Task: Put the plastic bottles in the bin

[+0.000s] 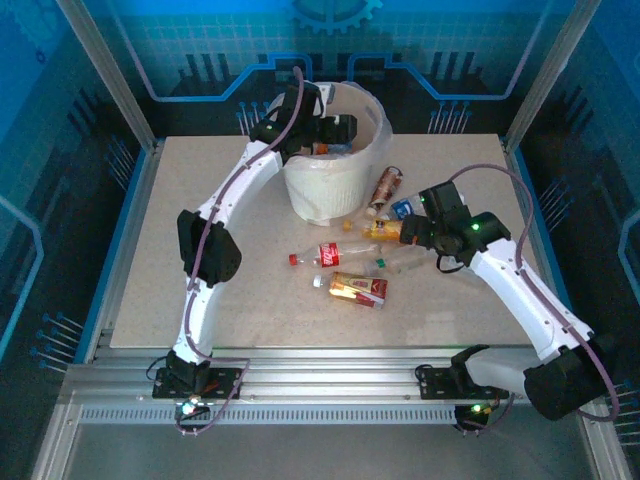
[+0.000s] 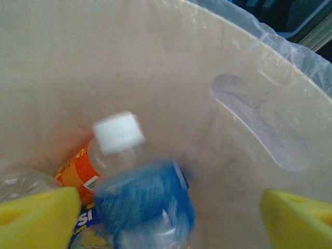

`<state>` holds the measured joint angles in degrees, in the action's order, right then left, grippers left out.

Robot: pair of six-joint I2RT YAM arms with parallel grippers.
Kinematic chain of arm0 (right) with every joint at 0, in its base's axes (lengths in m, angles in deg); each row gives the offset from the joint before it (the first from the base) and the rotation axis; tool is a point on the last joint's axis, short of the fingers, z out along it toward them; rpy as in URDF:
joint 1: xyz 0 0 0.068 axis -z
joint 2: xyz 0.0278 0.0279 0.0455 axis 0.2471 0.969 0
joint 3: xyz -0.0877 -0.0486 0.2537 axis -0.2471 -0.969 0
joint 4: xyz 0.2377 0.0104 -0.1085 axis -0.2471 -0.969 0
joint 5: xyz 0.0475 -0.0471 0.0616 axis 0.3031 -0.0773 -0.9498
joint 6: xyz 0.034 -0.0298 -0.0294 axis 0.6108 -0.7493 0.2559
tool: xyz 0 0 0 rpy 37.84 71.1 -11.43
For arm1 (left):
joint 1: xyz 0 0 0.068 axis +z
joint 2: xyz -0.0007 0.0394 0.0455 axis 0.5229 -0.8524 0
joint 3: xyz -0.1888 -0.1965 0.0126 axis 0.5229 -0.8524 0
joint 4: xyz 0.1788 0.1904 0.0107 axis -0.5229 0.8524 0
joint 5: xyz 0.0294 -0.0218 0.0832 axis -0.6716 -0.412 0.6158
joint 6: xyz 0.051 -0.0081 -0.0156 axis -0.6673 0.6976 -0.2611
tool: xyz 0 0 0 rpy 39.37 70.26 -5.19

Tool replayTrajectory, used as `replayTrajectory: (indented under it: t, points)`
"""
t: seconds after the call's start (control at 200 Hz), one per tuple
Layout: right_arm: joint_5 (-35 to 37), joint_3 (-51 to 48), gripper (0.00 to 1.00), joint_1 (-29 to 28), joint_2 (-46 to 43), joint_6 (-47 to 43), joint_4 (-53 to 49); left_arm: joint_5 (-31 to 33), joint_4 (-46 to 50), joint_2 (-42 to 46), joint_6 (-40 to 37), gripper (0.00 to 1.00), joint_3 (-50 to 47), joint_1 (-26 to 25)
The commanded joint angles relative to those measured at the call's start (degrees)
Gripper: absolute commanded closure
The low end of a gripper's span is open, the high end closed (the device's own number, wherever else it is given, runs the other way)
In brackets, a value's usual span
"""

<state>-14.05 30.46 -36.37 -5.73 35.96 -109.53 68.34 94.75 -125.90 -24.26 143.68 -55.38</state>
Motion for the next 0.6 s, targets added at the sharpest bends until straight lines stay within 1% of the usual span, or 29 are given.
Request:
replayTrajectory:
  t: [0.0, 0.205, 0.385, 0.495, 0.595]
  points:
    - [-2.0, -0.9, 0.0, 0.3, -1.5, -2.0, -1.8, -1.2, 0.5, 1.9, -0.9, 0.01, 1.3, -0.1]
    - [-3.8, -1.4, 0.0, -1.4, -1.5, -5.5, -2.2, -0.7, 0.0, 5.8, -1.5, 0.01, 1.6, -0.1]
    - [-4.2, -0.9, 0.0, -5.6, 0.0, -8.7, -2.9, 0.2, -0.3, 11.2, -1.1, 0.01, 0.8, -0.1]
    - [-5.1, -0.4, 0.0, -8.5, 1.3, -10.5, -2.9, 1.4, -1.9, 15.9, -0.3, 0.01, -2.6, 0.0]
    - [-6.1, 0.1, 0.0, -11.3, 2.7, -12.0, -2.9, 2.2, -4.9, 21.1, 0.6, 0.01, -8.6, 0.0]
